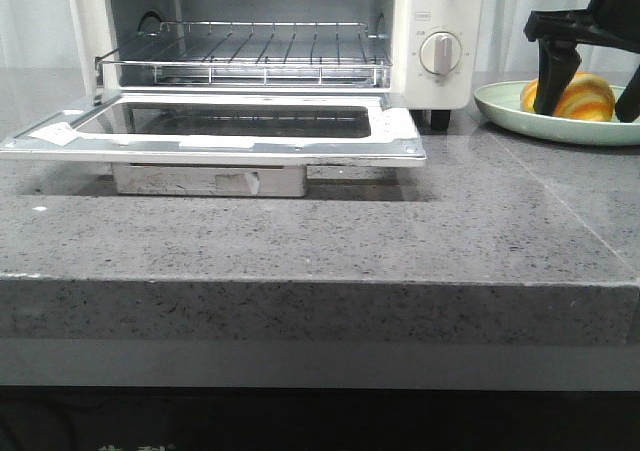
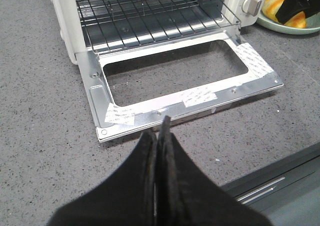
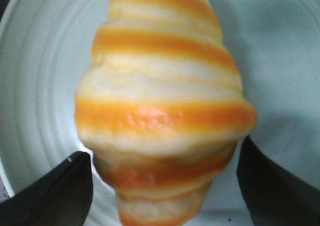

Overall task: Put bread in oven
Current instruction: 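Grasp the orange-striped croissant with the right gripper and lift it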

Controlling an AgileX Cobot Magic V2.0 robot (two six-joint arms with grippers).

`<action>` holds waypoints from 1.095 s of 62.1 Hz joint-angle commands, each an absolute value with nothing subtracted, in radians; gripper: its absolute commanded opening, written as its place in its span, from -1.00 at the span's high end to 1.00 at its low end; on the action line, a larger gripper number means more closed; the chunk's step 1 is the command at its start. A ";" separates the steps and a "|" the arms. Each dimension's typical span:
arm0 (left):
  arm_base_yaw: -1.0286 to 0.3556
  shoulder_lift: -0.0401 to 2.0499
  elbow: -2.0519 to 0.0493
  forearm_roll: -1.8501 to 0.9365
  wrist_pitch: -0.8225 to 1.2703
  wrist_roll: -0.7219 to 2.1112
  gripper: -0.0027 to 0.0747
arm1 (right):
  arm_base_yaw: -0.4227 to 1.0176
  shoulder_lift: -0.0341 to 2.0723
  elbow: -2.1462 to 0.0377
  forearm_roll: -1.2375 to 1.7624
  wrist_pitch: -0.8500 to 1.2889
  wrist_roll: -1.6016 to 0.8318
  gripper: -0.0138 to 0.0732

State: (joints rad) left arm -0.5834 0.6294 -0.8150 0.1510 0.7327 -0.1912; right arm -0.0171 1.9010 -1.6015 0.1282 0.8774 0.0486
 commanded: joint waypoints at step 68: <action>-0.586 0.628 -0.841 0.158 0.661 -0.199 0.98 | -0.016 1.410 -1.333 0.125 0.869 0.019 0.33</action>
